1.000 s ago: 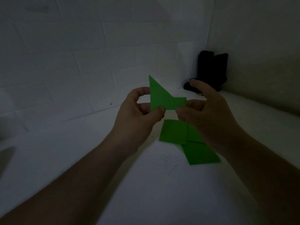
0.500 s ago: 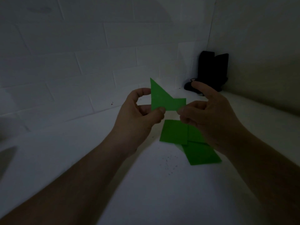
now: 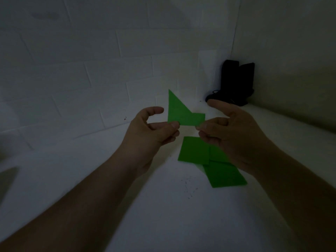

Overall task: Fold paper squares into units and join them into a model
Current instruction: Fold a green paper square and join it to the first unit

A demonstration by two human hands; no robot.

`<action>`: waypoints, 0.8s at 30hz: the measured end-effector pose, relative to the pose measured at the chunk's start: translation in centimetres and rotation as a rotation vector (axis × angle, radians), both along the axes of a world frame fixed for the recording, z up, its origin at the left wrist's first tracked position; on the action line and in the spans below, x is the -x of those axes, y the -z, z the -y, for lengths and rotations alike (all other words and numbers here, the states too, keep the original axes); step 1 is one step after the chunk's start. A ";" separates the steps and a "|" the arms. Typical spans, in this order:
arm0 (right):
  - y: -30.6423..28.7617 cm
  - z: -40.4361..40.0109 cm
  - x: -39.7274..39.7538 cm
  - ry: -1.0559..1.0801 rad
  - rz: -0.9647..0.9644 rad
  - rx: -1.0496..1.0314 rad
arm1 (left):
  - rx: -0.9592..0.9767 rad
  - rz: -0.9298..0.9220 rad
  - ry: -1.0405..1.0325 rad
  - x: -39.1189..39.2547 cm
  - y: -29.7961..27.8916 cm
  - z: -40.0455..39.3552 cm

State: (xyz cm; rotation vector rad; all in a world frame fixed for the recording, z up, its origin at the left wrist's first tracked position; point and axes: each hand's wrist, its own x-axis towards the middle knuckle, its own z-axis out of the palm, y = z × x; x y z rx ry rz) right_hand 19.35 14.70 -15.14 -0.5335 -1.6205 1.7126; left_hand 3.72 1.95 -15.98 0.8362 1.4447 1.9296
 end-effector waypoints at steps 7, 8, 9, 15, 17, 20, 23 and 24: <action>0.0 -0.2 0.1 0.026 -0.007 0.106 | -0.027 0.050 0.058 0.1 -0.2 0.0; 0.0 -0.2 0.1 0.013 0.003 0.109 | -0.026 0.042 0.053 0.1 -0.3 0.1; 0.0 -0.2 0.0 -0.009 0.023 0.106 | -0.022 0.025 0.046 0.1 -0.3 0.1; 0.5 -0.3 -0.1 0.175 0.256 -0.375 | 0.122 -0.324 -0.073 0.6 0.1 0.6; 0.9 -0.4 -0.1 0.302 0.301 -0.701 | 0.183 -0.452 -0.093 0.7 0.2 0.9; 1.4 -0.3 0.1 0.263 0.321 -0.895 | 0.257 -0.674 -0.106 0.4 0.5 1.1; 1.2 0.3 0.2 0.204 0.344 -0.973 | 0.225 -0.775 -0.053 0.1 0.9 0.9; 1.2 0.5 0.1 0.188 0.354 -0.972 | 0.192 -0.763 -0.029 -0.2 1.0 0.8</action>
